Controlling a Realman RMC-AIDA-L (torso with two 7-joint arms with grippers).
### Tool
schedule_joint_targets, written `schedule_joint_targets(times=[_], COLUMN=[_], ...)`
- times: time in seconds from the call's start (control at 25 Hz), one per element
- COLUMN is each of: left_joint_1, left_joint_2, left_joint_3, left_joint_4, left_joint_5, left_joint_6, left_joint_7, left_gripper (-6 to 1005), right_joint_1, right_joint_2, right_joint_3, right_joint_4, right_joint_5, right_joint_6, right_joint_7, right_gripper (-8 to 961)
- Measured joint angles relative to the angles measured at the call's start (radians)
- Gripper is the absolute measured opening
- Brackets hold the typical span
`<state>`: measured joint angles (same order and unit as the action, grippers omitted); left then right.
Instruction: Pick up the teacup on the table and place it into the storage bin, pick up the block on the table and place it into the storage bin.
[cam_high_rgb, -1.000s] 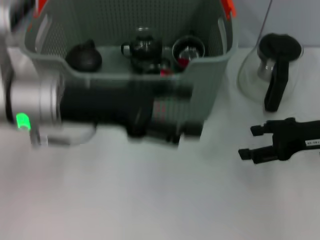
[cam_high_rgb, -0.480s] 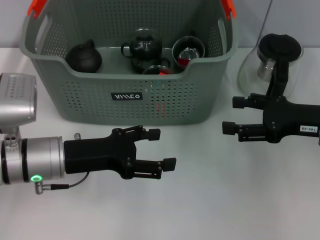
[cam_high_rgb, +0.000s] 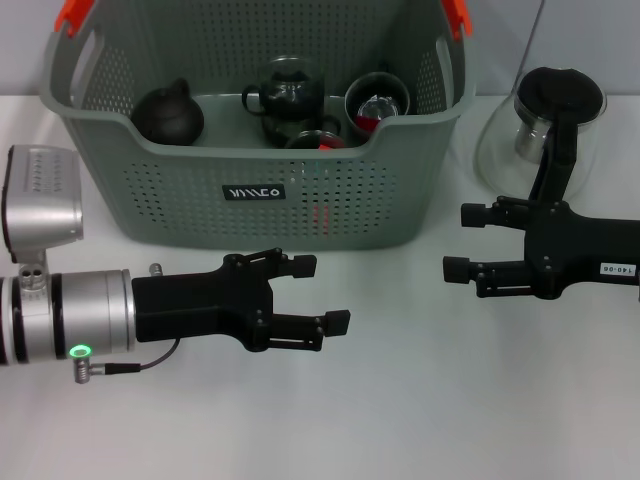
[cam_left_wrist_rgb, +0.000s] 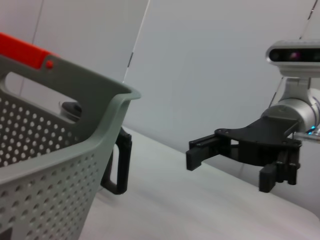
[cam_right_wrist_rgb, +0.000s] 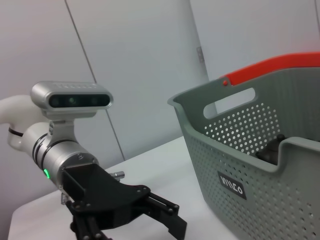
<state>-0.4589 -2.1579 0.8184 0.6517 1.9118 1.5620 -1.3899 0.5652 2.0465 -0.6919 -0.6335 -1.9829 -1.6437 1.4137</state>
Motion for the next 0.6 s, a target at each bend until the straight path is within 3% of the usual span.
schedule_joint_targets(times=[0.6], left_joint_1=[-0.001], left_joint_2=[0.001], left_joint_3=[-0.004], left_joint_4=[-0.008], left_joint_5=[-0.001], left_joint_6=[-0.026], left_joint_7=[0.002], left_gripper=[952], right_joint_1=[0.001], right_joint_2=[0.001], right_joint_3=[-0.007], right_joint_4=[0.000], right_joint_5=[-0.018], right_joint_6=[0.016], right_joint_7=[-0.003], right_gripper=[946])
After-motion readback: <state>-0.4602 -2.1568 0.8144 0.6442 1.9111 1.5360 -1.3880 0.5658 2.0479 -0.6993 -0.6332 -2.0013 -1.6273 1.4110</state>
